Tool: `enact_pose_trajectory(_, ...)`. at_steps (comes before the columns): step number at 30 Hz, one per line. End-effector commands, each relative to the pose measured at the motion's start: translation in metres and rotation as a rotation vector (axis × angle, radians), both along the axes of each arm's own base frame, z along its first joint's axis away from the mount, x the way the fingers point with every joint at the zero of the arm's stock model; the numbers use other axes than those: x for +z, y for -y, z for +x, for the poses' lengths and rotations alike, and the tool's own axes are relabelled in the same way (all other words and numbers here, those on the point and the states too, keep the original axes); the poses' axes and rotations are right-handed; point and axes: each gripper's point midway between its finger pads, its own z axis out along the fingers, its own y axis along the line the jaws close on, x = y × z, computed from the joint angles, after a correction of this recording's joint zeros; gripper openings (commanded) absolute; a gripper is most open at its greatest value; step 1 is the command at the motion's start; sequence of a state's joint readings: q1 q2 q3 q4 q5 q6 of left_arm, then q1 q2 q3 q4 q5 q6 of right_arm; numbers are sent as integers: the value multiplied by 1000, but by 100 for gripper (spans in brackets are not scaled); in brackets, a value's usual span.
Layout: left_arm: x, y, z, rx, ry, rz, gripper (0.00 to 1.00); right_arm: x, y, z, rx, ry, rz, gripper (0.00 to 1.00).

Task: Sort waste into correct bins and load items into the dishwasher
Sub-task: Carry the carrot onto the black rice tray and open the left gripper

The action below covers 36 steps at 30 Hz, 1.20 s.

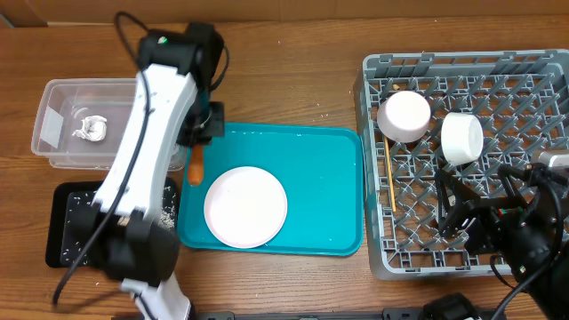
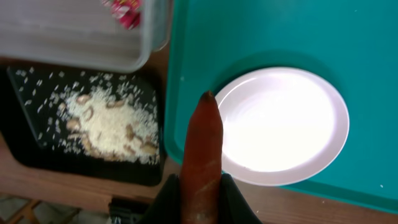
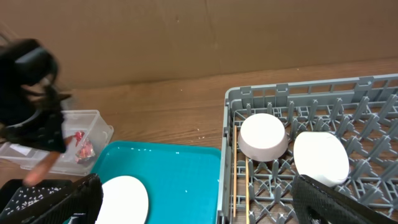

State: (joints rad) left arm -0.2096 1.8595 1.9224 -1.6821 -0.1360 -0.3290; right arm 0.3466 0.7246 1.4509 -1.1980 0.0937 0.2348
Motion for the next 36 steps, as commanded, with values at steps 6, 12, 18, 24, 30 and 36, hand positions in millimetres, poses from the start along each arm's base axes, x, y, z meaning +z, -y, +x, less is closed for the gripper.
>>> enact_pose_trajectory(6, 17, -69, -89, 399, 217, 243, 4, 1, 2, 0, -9, 5, -1, 100)
enact_pose_trajectory(12, -36, -99, -127, 681, 250, 249, 4, 1, 2, 0, -9, 5, -1, 100)
enact_pose_trajectory(18, -101, -123, -137, 906, 216, 160, 4, 1, 2, 0, -9, 5, -1, 100)
enact_pose_trajectory(24, -128, -141, -125, 1056, 265, 21, 4, 1, 2, 0, -9, 5, -1, 100)
enact_pose_trajectory(30, -125, -151, -116, 1083, 317, 6, 57, 1, 2, 0, -9, 5, -1, 100)
enact_pose_trajectory(36, -85, -129, -73, 815, 385, -192, 40, 1, 2, 0, -9, 5, -1, 100)
